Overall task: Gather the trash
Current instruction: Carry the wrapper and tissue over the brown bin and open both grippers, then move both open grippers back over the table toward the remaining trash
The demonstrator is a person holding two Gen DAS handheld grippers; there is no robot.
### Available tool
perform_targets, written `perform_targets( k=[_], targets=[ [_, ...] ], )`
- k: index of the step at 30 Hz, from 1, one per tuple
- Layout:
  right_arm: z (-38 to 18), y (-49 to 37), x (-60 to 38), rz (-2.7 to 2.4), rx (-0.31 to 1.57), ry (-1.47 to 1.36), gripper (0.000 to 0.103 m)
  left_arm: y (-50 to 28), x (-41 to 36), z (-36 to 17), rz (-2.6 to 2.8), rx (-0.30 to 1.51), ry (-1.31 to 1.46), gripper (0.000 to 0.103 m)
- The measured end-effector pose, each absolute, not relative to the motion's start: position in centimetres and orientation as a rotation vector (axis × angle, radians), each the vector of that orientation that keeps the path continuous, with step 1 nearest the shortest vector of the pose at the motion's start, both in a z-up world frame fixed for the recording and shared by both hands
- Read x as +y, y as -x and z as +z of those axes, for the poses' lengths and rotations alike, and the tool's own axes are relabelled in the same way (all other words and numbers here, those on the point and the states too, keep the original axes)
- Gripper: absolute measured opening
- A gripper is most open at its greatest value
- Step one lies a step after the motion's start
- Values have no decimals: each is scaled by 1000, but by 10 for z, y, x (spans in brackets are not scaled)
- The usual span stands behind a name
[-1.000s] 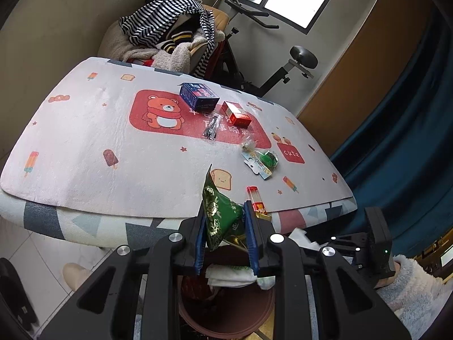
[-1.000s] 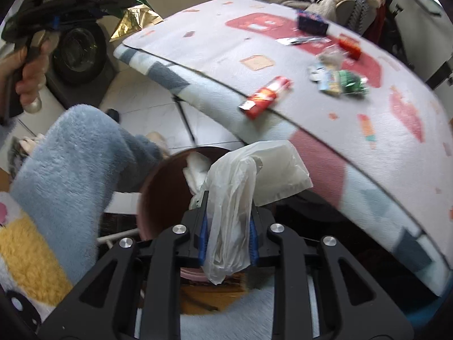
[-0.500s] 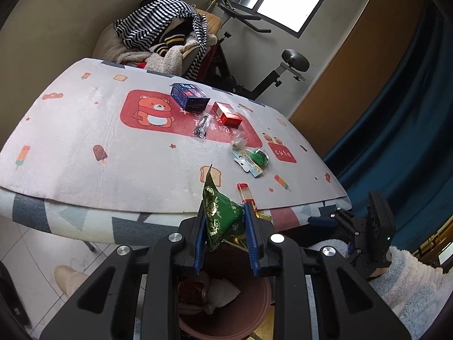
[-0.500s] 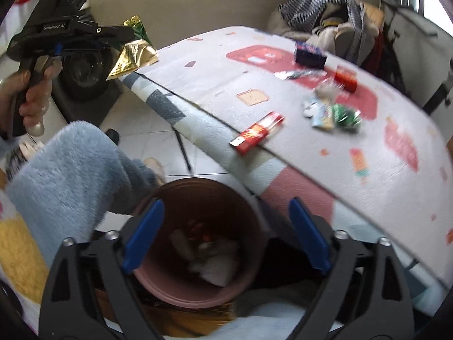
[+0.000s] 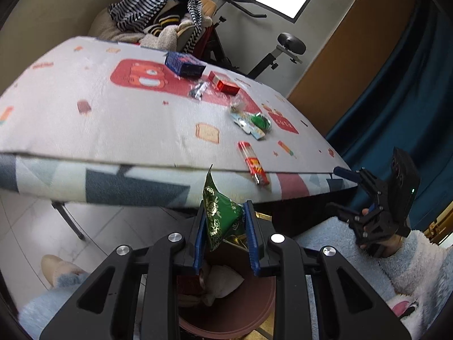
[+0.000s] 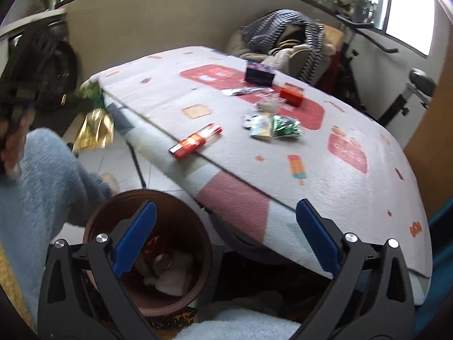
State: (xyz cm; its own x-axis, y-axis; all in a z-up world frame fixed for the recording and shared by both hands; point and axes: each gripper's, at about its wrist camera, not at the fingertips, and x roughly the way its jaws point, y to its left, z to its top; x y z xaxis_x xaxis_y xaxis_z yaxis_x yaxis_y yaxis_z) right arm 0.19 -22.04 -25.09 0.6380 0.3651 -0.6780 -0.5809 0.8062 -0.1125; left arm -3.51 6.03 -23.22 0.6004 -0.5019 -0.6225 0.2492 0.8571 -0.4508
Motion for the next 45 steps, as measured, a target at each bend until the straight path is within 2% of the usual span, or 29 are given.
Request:
perform_targets(
  k=[3,23,25,26,27,28,29,31,32,45],
  targets=[
    [-252,-10,-225,555,712,306,97,37,61,-251,-415,845,364,25],
    [-256,-26,-238,539,756,210,97,27,28,-269,-462,921,244,25],
    [-256,-26,-237,539,757,207,97,27,28,-270,-463,924,242,30],
    [-256,-25,-237,539,757,206,97,27,28,-269,-467,923,242,43],
    [-256,-25,-237,539,757,206,97,27,28,-269,-465,921,243,67],
    [-256,-25,-237,539,758,207,97,27,29,-268,-458,912,246,76],
    [-256,-25,-236,540,758,209,97,28,30,-267,-448,899,250,84],
    [-256,-25,-236,540,759,212,97,28,35,-266,-421,890,259,90],
    [-257,-25,-235,541,760,214,97,28,36,-266,-400,889,260,97],
    [-258,-25,-235,537,770,212,97,26,55,-259,-294,835,265,97]
  ],
)
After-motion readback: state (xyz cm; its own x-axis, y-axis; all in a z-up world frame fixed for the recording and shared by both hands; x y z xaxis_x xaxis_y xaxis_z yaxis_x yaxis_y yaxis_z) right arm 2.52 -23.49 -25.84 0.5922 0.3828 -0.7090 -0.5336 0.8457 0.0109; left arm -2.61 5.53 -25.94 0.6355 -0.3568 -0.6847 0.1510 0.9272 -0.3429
